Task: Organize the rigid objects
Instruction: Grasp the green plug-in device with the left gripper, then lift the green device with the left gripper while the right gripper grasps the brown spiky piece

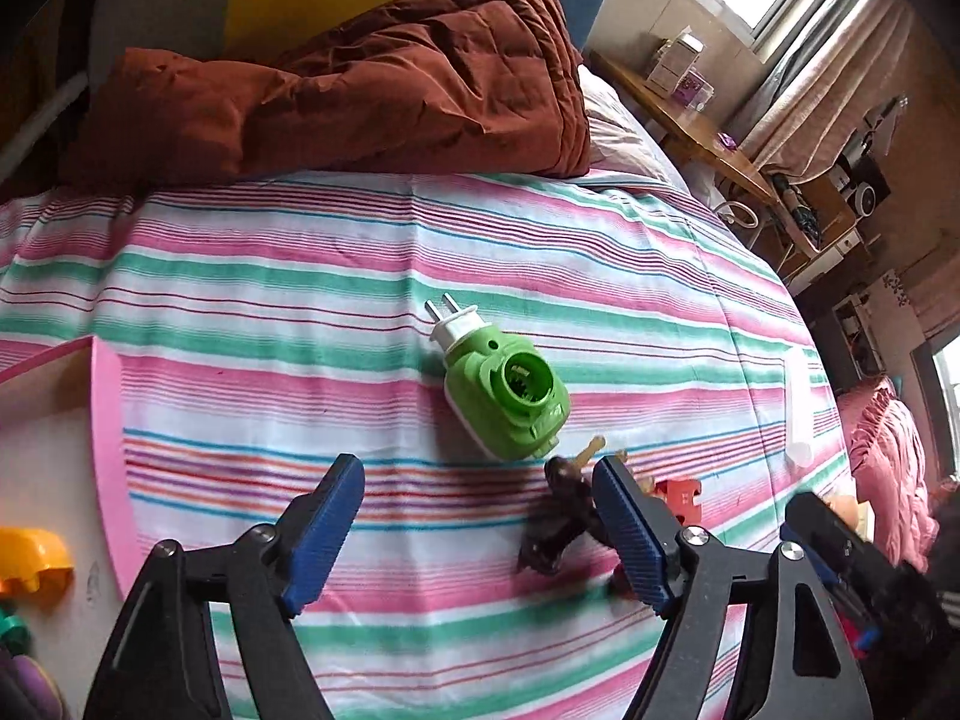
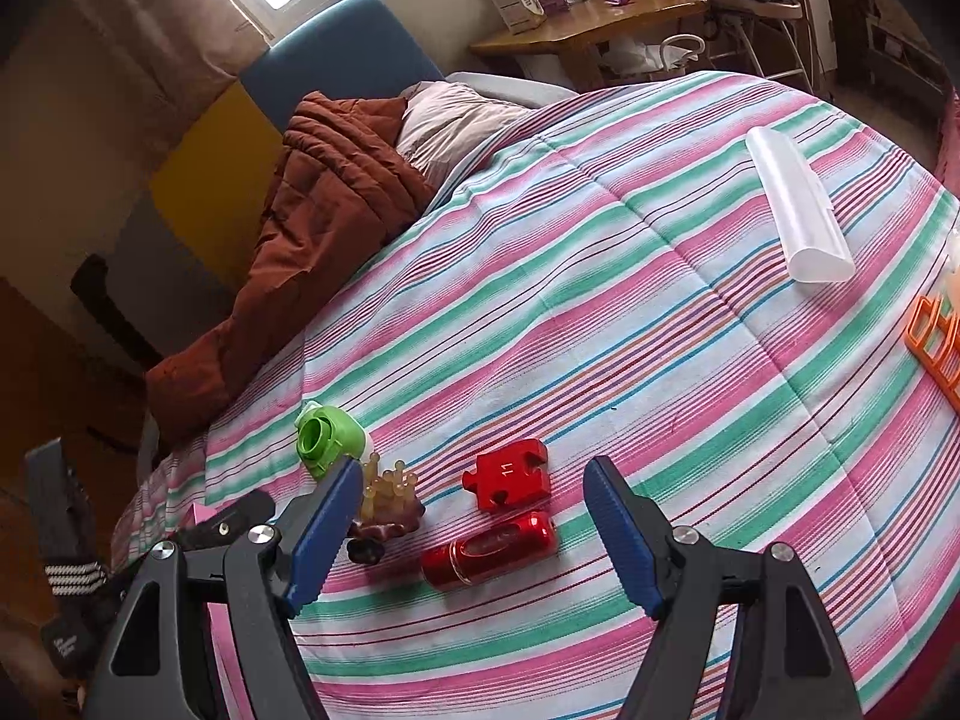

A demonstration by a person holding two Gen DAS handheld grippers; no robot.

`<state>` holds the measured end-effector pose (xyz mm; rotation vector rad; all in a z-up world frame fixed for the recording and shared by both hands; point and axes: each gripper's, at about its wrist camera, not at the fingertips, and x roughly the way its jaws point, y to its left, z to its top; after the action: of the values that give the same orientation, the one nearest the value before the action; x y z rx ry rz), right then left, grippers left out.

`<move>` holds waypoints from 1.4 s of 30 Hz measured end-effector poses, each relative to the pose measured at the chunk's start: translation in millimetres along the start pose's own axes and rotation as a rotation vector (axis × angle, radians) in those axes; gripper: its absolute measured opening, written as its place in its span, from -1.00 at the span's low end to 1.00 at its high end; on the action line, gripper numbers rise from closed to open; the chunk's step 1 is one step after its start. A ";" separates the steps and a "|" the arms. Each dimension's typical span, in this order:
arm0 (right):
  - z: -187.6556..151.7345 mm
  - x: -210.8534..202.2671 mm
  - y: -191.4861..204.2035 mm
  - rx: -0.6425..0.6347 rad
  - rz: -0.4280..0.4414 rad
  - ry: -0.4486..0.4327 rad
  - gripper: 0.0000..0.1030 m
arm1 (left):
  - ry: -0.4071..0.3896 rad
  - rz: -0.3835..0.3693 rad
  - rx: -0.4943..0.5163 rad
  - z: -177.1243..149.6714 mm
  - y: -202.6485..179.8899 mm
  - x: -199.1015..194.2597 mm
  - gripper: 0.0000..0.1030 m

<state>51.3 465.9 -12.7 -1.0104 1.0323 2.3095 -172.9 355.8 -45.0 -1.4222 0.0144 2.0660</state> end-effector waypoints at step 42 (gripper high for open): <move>6.6 10.0 -25.1 0.130 0.012 0.031 0.50 | -0.059 0.103 0.288 -164.7 2.1 -51.3 0.06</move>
<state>57.3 487.8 -28.9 -0.9936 1.1874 2.2108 -23.9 272.7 -71.3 -1.2062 0.3534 2.0882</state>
